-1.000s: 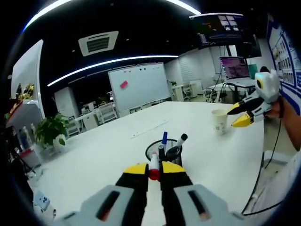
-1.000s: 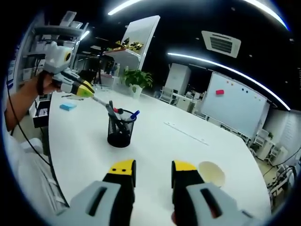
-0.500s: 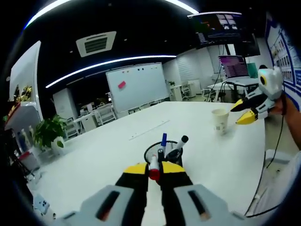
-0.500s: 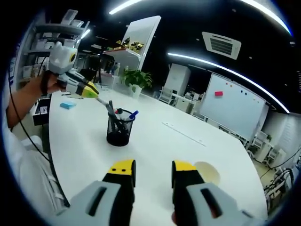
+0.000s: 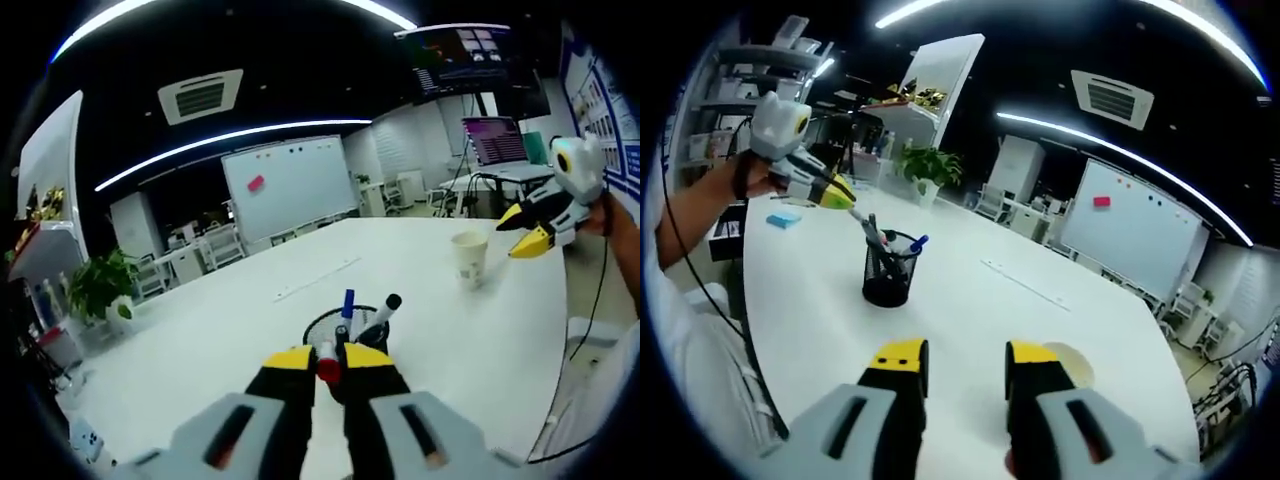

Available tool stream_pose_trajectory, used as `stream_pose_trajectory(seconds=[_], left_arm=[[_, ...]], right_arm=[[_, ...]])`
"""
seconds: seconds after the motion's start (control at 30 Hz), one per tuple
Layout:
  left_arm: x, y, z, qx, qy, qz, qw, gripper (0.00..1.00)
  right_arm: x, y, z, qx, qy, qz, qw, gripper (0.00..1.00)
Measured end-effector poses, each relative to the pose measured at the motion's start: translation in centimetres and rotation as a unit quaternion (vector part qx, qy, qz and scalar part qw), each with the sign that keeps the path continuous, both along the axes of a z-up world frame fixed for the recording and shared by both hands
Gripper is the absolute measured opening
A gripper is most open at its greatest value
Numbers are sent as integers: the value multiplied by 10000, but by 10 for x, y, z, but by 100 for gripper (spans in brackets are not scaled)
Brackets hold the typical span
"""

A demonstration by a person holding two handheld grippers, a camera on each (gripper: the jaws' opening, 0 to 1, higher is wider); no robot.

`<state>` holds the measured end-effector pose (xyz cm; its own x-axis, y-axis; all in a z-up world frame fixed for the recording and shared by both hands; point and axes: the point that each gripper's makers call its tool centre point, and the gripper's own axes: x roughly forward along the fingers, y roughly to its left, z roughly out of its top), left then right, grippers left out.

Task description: Place the scattered laser pointers and whiteboard markers into the pen holder and stack the scattered paper cups together

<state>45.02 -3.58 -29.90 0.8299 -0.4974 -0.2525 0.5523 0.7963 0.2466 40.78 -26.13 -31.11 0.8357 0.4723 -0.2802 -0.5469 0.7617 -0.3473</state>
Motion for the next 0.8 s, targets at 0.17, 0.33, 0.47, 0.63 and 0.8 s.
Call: stream_pose_trajectory(seconds=[0.17, 0.33, 0.47, 0.63, 0.8], left_arm=[[3, -2, 0, -8, 3, -32, 10000, 11], [8, -6, -2, 53, -2, -59, 10000, 11], [12, -8, -3, 88, -1, -87, 9999, 11], [15, -11, -8, 139, 62, -119, 9998, 11], [17, -12, -11, 95, 114, -134, 9998, 11]], right_arm=[[1, 1, -4, -42, 55, 23, 10000, 31], [0, 1, -5, -86, 81, 9, 9999, 31], [1, 0, -6, -81, 85, -7, 9999, 31], [0, 3, -12, -83, 153, -5, 9998, 31], [1, 2, -13, -74, 168, 0, 9998, 31]])
